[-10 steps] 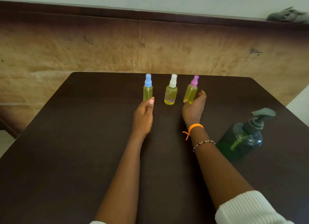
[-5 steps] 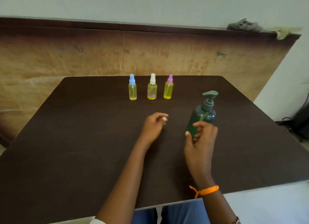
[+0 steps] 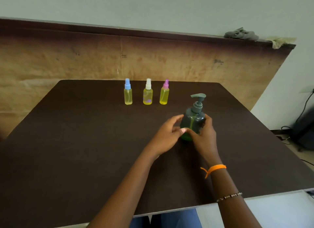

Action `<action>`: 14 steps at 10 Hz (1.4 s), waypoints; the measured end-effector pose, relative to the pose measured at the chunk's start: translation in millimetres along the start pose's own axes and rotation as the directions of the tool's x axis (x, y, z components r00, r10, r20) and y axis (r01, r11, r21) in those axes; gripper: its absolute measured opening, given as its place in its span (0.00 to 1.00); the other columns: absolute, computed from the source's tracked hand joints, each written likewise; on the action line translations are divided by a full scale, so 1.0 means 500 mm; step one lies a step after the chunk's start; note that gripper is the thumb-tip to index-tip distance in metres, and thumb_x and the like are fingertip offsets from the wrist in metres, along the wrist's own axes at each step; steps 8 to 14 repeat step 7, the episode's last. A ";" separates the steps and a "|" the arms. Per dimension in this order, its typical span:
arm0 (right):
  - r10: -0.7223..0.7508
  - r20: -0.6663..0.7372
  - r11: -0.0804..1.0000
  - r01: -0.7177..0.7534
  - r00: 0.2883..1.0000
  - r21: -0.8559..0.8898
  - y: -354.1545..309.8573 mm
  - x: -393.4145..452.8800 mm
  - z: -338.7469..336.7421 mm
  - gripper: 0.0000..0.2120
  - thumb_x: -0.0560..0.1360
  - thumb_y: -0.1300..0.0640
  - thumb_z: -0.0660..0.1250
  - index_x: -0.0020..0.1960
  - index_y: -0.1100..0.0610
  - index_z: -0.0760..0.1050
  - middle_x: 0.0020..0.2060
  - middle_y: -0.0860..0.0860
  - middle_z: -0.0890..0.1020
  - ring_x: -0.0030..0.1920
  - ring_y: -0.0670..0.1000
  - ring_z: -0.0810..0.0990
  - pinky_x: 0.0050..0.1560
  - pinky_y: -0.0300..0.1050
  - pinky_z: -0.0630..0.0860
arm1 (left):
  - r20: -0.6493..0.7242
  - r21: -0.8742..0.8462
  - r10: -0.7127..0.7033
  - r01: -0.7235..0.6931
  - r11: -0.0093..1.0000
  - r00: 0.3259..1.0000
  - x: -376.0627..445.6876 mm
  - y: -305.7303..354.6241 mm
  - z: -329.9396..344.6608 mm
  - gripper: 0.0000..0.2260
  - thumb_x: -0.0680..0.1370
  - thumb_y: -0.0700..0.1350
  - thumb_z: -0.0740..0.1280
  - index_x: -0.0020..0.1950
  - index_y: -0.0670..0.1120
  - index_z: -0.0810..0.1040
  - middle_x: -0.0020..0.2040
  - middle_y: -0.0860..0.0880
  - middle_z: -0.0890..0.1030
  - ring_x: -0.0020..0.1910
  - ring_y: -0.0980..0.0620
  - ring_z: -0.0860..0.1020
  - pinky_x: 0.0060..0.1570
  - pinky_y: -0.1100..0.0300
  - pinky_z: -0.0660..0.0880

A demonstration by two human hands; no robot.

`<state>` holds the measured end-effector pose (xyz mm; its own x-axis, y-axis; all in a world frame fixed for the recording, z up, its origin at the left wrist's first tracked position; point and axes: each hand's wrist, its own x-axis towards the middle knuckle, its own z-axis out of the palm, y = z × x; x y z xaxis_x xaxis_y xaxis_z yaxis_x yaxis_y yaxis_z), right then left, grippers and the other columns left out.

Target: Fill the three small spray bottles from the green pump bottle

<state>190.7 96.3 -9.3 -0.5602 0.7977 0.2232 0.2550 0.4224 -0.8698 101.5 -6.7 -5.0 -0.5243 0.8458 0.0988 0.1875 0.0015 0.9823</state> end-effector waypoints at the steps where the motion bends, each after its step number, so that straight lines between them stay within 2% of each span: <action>1: -0.017 0.004 0.999 0.018 1.000 -0.036 -0.003 0.051 0.027 0.33 0.69 0.62 0.74 0.69 0.59 0.62 0.64 0.55 0.74 0.64 0.54 0.73 0.61 0.45 0.71 | -0.055 0.001 0.002 -0.002 1.000 0.998 0.045 -0.006 -0.019 0.21 0.79 0.37 0.63 0.71 0.47 0.66 0.69 0.51 0.70 0.63 0.55 0.74 0.58 0.67 0.70; 2: -0.044 0.016 0.998 0.045 0.999 -0.051 -0.004 0.110 0.065 0.33 0.69 0.61 0.74 0.69 0.60 0.62 0.64 0.56 0.74 0.63 0.55 0.74 0.61 0.46 0.72 | -0.141 0.015 0.024 -0.022 1.000 0.990 0.107 -0.025 -0.047 0.20 0.78 0.36 0.64 0.68 0.45 0.69 0.66 0.50 0.73 0.62 0.55 0.74 0.54 0.74 0.71; 3: -0.024 0.016 0.997 0.025 1.000 -0.071 -0.002 0.154 0.097 0.34 0.69 0.60 0.73 0.69 0.59 0.61 0.64 0.55 0.74 0.63 0.53 0.74 0.62 0.48 0.73 | -0.172 -0.005 -0.001 0.000 1.000 0.985 0.166 -0.044 -0.071 0.19 0.76 0.36 0.66 0.67 0.44 0.70 0.63 0.50 0.75 0.59 0.57 0.75 0.53 0.75 0.71; 4: -0.005 0.008 0.998 0.006 1.000 -0.063 0.003 0.159 0.106 0.35 0.69 0.60 0.73 0.70 0.58 0.60 0.64 0.52 0.74 0.62 0.49 0.74 0.62 0.47 0.74 | -0.183 -0.008 -0.030 0.029 1.000 0.983 0.189 -0.052 -0.080 0.20 0.75 0.39 0.69 0.66 0.46 0.71 0.63 0.50 0.75 0.58 0.58 0.75 0.54 0.73 0.72; 6: 0.128 0.059 0.992 -0.128 0.990 -0.004 0.001 0.129 0.111 0.37 0.68 0.62 0.74 0.71 0.59 0.59 0.65 0.53 0.73 0.65 0.50 0.73 0.62 0.43 0.73 | -0.184 -0.058 -0.132 0.123 0.991 0.974 0.177 -0.034 -0.079 0.20 0.77 0.37 0.66 0.67 0.48 0.70 0.65 0.51 0.72 0.62 0.58 0.73 0.59 0.70 0.71; 7: 0.246 0.018 0.969 -0.247 0.969 0.014 -0.020 0.090 0.098 0.36 0.70 0.59 0.73 0.71 0.60 0.58 0.66 0.52 0.70 0.65 0.50 0.71 0.65 0.49 0.72 | -0.284 0.147 -0.114 0.161 0.976 0.952 0.147 -0.009 -0.084 0.19 0.79 0.40 0.63 0.70 0.47 0.67 0.64 0.54 0.69 0.65 0.60 0.68 0.64 0.66 0.66; 14: 0.246 0.018 0.969 -0.247 0.969 0.014 -0.020 0.090 0.098 0.36 0.70 0.59 0.73 0.71 0.60 0.58 0.66 0.52 0.70 0.65 0.50 0.71 0.65 0.49 0.72 | -0.284 0.147 -0.114 0.161 0.976 0.952 0.147 -0.009 -0.084 0.19 0.79 0.40 0.63 0.70 0.47 0.67 0.64 0.54 0.69 0.65 0.60 0.68 0.64 0.66 0.66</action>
